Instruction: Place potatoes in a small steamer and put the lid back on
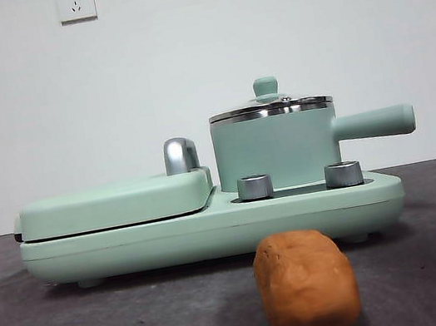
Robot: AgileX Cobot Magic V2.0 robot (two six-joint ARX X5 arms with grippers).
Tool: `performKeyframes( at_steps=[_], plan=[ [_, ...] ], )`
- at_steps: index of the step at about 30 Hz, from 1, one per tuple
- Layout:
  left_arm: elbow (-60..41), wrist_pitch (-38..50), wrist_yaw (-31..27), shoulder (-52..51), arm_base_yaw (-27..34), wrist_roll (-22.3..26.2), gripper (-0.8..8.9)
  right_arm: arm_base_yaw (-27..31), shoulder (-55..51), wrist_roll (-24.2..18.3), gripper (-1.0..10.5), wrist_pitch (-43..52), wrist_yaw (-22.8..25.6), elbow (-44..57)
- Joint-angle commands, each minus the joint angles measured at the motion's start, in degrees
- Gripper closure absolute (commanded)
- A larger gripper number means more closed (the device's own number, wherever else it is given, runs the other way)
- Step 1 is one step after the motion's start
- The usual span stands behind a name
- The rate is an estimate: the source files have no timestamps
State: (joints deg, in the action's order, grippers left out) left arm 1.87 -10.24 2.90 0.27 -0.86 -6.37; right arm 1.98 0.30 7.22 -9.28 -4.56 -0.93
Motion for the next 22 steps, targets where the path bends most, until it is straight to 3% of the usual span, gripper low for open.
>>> performKeyframes(
  at_steps=[1, 3, 6, 11, 16, 22],
  plan=[
    [-1.1, 1.9, 0.2, 0.0, 0.1, -6.8, 7.89, 0.0, -0.1, 5.0, 9.3, 0.6, -2.2, -0.4],
    [-0.6, 4.3, 2.4, 0.0, 0.1, -9.9, 7.94, 0.0, 0.0, 7.8, 9.3, -0.2, -3.0, -2.0],
    [2.0, 3.9, 5.7, 0.5, -0.3, -10.5, 7.98, 0.0, 0.2, 12.2, 9.3, -1.7, -3.0, -5.6],
    [10.3, -3.7, 6.2, 3.7, -1.7, -11.8, 7.98, 0.0, 3.2, 13.0, 9.3, -6.0, -4.5, -14.4],
    [21.5, -11.3, 7.2, 10.6, -3.1, -11.9, 7.98, 0.0, 9.9, 12.9, 9.3, -12.5, -12.1, -26.3],
    [33.0, -16.0, 15.7, 20.5, -3.8, -11.0, 7.97, 0.0, 19.0, 10.3, 9.3, -20.8, -23.5, -39.4]
  ],
)
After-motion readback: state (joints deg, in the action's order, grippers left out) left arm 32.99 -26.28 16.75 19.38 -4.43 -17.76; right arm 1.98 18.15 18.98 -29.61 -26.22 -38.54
